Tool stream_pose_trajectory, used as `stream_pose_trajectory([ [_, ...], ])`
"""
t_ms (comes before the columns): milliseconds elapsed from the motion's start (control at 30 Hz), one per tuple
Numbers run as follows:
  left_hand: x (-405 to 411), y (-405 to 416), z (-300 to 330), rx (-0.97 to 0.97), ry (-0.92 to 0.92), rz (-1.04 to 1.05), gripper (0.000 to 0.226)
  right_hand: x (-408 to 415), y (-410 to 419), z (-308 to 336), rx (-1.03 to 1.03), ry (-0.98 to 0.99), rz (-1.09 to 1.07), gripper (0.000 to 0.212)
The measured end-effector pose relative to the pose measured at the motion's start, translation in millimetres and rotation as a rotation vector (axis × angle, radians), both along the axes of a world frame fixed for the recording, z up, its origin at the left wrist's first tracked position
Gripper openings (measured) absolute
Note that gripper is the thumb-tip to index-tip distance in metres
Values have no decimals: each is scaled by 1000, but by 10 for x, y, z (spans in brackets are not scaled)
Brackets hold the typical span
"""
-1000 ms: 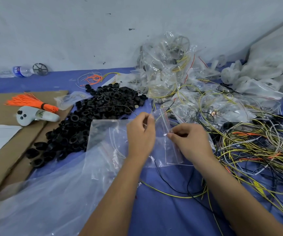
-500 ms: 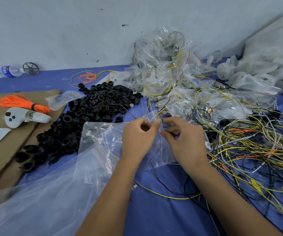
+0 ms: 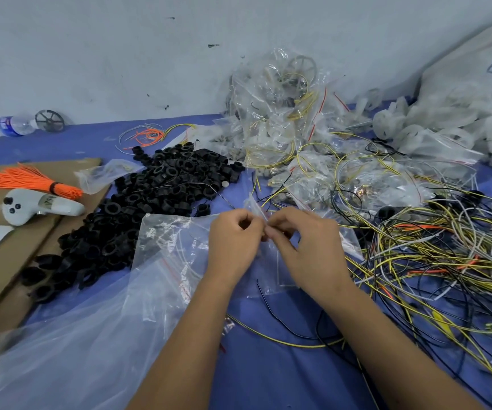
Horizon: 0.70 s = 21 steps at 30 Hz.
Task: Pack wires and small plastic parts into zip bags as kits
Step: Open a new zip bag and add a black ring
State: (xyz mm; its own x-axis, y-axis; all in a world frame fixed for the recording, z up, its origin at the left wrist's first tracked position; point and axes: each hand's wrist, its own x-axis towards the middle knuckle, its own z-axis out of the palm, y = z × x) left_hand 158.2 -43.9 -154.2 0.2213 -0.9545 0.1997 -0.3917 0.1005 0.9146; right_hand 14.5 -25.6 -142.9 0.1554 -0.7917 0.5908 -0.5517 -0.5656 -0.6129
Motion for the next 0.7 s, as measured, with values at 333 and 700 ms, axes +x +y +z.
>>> stream_pose_trajectory([
  [333, 12, 32, 71, -152, 11, -56, 42, -165, -87, 71, 145, 368, -69, 25],
  [700, -89, 91, 636, -98, -178, -162, 54, -125, -50, 133, 342, -56, 325, 21],
])
